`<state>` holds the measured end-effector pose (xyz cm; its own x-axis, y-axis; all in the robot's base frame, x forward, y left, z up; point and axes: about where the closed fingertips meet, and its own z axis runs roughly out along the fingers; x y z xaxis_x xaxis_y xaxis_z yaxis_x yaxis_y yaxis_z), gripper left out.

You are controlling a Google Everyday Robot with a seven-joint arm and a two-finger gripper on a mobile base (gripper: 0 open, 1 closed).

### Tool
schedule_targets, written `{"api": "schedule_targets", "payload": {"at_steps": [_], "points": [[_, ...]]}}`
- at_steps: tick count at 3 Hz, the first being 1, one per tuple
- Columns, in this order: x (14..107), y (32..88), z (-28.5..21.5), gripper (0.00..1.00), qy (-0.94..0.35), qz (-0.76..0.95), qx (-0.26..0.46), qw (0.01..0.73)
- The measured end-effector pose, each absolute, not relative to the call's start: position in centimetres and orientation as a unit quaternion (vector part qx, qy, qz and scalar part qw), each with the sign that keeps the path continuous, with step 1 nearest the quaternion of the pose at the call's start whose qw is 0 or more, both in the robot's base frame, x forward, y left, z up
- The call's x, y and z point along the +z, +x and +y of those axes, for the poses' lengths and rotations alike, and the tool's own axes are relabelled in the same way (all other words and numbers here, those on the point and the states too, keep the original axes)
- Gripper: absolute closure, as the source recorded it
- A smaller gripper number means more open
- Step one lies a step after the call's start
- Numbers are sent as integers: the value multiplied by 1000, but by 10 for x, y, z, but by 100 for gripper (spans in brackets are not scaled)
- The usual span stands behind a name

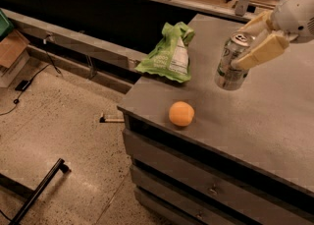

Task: Move 7up can near orange

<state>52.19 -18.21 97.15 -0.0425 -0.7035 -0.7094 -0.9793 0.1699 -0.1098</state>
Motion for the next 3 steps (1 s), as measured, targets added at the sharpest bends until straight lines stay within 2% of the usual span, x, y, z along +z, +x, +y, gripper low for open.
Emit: {"api": "schedule_targets", "payload": {"at_steps": [3], "points": [[948,512,-160,100,-641,664,209,324]]}}
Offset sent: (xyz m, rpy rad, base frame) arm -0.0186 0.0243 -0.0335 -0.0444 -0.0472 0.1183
